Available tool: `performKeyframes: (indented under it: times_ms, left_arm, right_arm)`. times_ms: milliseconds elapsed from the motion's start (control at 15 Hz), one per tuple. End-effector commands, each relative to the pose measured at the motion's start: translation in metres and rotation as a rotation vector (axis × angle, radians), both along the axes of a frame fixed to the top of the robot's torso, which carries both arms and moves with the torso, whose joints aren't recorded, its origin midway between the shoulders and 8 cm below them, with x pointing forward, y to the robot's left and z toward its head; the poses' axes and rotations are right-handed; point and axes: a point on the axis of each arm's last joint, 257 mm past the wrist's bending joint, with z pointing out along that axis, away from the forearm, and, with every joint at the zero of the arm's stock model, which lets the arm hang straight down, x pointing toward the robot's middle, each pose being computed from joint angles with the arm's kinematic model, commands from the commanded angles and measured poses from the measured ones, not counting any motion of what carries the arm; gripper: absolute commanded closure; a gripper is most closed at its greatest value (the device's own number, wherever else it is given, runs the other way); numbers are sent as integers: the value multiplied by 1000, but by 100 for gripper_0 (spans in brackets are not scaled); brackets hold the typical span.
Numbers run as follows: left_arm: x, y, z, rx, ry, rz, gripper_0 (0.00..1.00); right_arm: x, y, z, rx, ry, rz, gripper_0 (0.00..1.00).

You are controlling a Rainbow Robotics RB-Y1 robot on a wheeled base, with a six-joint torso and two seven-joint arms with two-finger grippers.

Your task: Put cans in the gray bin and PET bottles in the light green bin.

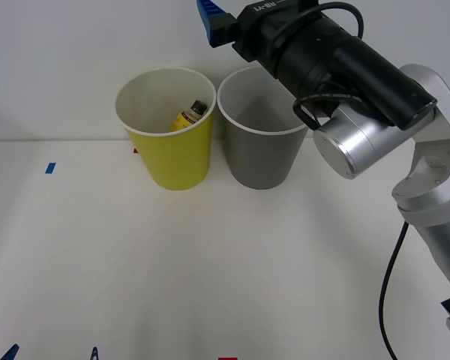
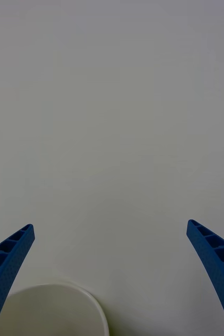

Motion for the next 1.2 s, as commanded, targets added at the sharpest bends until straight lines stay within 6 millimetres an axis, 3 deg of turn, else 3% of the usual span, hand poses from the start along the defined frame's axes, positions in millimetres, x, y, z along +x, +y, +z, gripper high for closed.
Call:
performKeyframes:
  times_ms: [67,267,600,867,1200]
  left_arm:
    - [0,0,0,0,0,0,0]
    - [0,0,0,0,0,0,0]
    - [0,0,0,0,0,0,0]
    - [0,0,0,0,0,0,0]
    - [0,0,0,0,0,0,0]
  right_arm:
    - [-28,-47,-11,-29,47,-67,0]
    - [-66,-85,-15,-56,113,-153,0]
    - [-105,-145,-47,-6,177,-237,0]
    - [-125,-185,-78,8,197,-308,0]
    - [-145,-216,-117,-29,191,-386,0]
